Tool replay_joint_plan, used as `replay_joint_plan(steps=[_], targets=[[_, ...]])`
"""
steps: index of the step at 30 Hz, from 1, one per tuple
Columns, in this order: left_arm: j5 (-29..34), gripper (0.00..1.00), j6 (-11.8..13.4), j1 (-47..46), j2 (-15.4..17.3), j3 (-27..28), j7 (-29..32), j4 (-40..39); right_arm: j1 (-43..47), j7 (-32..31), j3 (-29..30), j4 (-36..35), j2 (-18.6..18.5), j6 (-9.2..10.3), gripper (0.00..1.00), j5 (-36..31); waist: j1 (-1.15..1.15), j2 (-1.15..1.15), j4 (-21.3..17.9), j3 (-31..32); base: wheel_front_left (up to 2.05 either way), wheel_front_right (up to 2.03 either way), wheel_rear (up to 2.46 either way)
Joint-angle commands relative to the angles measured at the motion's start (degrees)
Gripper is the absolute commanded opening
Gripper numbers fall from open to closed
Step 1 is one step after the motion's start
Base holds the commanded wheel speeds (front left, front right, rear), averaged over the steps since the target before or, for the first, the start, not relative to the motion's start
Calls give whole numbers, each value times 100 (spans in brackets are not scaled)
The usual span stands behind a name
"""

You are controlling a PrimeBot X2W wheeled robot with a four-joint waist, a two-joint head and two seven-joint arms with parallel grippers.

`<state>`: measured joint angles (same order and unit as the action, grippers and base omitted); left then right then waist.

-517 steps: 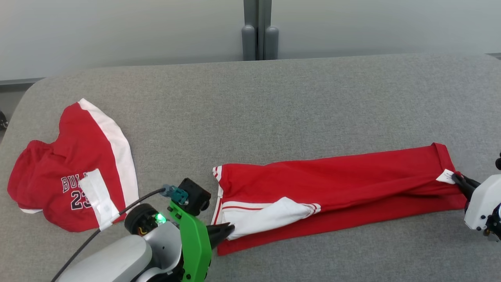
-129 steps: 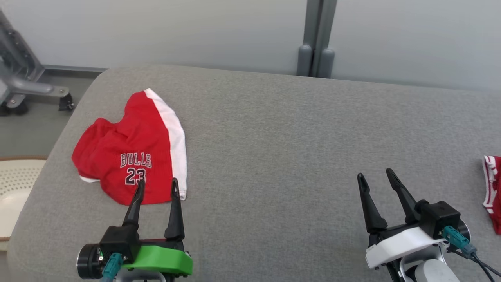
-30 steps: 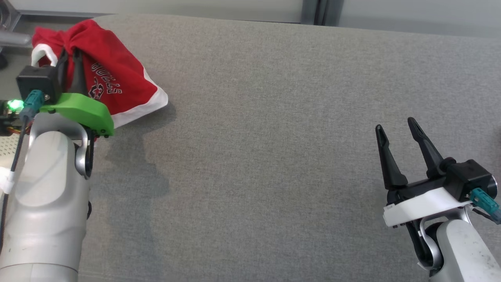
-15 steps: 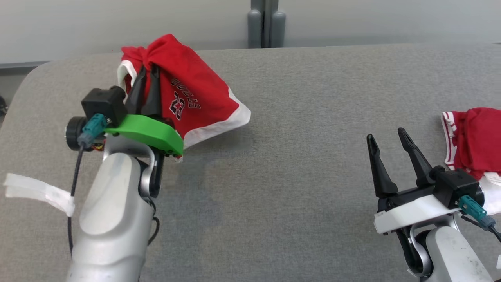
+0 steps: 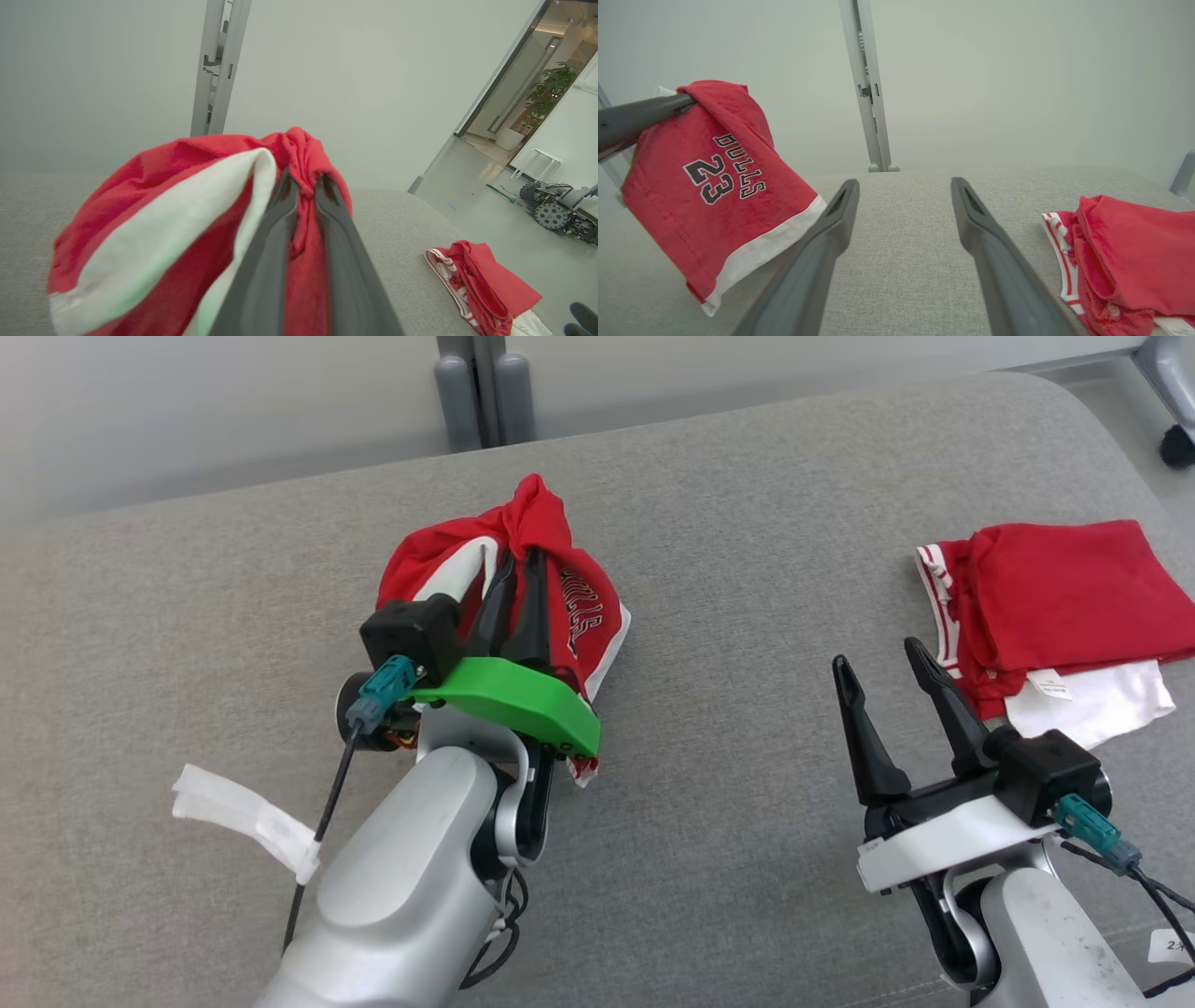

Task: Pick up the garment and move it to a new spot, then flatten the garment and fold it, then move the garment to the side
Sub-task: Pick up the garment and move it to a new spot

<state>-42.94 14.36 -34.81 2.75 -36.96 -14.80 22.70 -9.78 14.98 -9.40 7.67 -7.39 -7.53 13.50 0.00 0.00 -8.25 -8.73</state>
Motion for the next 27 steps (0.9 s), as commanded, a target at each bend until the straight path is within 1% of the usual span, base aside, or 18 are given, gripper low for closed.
replay_joint_plan(steps=[1, 2, 3, 4, 5, 7, 10, 13, 17, 19, 22, 25, 27], targets=[[-43, 0, 121, -130, 33, -56, -43, -56, -64, 20, -16, 33, 16, 9, 100, 26, 0, 0, -280, -159, 0, 0, 0], [-57, 0, 202, -147, 33, -169, -39, -50, -99, 21, -36, 50, 28, 9, 100, 37, 0, 0, -337, -178, 0, 0, 0], [-63, 29, 244, -144, 31, -284, -39, 5, -131, 22, -55, 56, 37, 9, 100, 44, 0, 0, -379, -191, 0, 0, 0], [-81, 54, 300, -154, 31, -445, -36, 101, -161, 23, -68, 62, 46, 9, 100, 46, 0, 0, -425, -205, 0, 0, 0], [-89, 100, 331, -184, 34, -572, -37, 177, -168, 24, -75, 65, 48, 9, 100, 46, 0, 0, -452, -214, 0, 0, 0], [-171, 100, 332, -232, 34, -855, -38, 340, -159, 24, -83, 78, 64, 9, 100, 49, 0, 0, -489, -225, 0, 0, 0], [-280, 100, 220, -297, 34, -1337, -39, 610, -150, 25, -61, 72, 75, 9, 100, 47, 0, 0, -499, -230, 0, 0, 0], [-399, 100, 36, -375, 28, -1750, -39, 782, -121, 25, -4, 68, 97, 9, 100, 18, 0, 0, -430, -213, 0, 0, 0], [-302, 100, -65, -494, 30, -1904, -39, 762, -120, 25, 17, 54, 95, 9, 100, -4, 0, 0, -271, -154, 0, 0, 0], [-158, 100, -84, -519, 31, -1810, -40, 640, -112, 25, 36, 39, 83, 9, 100, -9, 0, 0, -167, -112, 0, 0, 0], [156, 100, -54, -503, 34, -1477, -40, 372, -84, 22, 46, 27, 62, 9, 100, -18, 0, 0, 8, -40, 0, 0, 0], [735, 100, -22, -326, 36, -945, -39, 58, -24, 23, 62, 14, 46, 9, 100, -30, 0, 0, 209, 62, 0, 0, 0], [1107, 100, -6, -141, 103, -569, -33, -137, 21, 23, 109, 1, 39, 9, 100, -41, 0, 0, 347, 132, 0, 0, 0]])
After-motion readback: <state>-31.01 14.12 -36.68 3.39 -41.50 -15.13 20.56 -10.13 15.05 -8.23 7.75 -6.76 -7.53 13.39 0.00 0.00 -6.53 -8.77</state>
